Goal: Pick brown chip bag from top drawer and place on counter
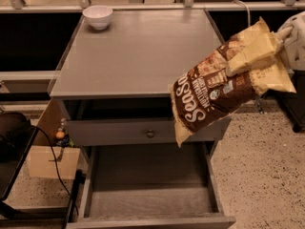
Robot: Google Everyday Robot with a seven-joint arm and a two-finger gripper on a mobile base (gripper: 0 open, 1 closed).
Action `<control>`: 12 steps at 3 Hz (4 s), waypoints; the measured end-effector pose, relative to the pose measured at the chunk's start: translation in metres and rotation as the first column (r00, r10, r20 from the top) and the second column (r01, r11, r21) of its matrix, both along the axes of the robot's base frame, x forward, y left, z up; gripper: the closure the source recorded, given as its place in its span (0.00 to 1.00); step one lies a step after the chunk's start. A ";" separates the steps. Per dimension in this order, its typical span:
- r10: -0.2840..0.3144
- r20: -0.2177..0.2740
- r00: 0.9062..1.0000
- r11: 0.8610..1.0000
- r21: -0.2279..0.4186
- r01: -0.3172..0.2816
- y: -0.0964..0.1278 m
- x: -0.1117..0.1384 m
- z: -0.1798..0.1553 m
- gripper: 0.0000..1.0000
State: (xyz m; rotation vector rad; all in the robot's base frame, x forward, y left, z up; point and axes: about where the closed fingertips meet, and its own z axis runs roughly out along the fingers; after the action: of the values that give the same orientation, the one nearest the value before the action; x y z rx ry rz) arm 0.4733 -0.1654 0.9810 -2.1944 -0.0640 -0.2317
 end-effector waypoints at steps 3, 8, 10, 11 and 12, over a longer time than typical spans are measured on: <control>0.017 0.054 0.998 0.998 0.065 -0.021 0.035 0.054 0.023 1.00; -0.015 0.042 0.999 0.994 0.104 0.011 0.066 0.143 -0.005 1.00; -0.098 -0.008 0.995 0.982 0.164 0.098 0.079 0.156 -0.008 1.00; -0.163 0.010 0.987 0.968 0.196 0.158 0.085 0.149 -0.018 1.00; -0.215 0.037 0.976 0.951 0.235 0.200 0.094 0.137 -0.044 1.00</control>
Offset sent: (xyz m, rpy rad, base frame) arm 0.0572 0.0351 0.0287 0.0729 -0.0524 0.0258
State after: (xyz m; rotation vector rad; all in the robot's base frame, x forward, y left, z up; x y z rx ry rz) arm 0.6103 -0.0711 0.9368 -1.9616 0.1536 -0.4062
